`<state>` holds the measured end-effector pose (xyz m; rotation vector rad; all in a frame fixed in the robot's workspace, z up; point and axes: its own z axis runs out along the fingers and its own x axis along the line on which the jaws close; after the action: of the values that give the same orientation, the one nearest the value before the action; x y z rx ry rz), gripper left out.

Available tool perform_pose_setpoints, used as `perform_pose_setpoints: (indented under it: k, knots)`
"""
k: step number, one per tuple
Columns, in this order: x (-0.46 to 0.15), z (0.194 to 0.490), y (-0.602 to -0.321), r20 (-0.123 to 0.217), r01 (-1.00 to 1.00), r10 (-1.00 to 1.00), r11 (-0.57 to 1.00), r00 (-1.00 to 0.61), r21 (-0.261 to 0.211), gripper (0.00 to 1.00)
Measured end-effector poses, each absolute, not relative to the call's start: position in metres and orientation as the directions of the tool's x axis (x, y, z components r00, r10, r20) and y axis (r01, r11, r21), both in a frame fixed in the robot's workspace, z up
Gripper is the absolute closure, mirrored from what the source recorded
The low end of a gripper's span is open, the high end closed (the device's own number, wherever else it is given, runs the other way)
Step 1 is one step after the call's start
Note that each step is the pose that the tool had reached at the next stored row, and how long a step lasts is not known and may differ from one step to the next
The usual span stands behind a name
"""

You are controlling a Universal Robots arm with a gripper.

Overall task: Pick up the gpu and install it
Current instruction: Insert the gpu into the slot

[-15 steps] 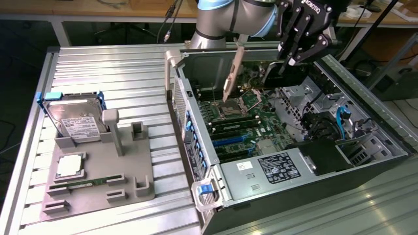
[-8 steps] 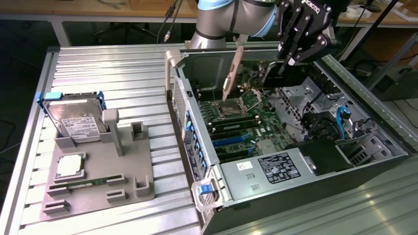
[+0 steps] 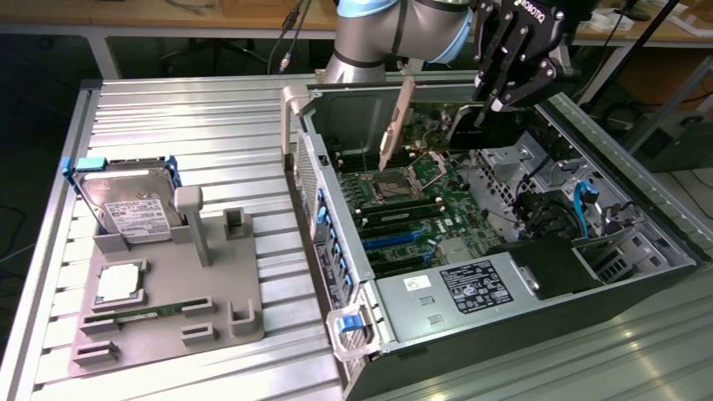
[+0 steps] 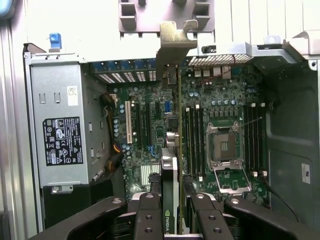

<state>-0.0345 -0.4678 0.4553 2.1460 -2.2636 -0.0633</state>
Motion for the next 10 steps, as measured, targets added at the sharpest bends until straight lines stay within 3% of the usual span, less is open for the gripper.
perform_pose_setpoints:
  k: [10]
  knots:
    - [-0.0345,0.4553,-0.4678,-0.012,-0.996,-0.997,0.075,-0.075,0.044,0.73]
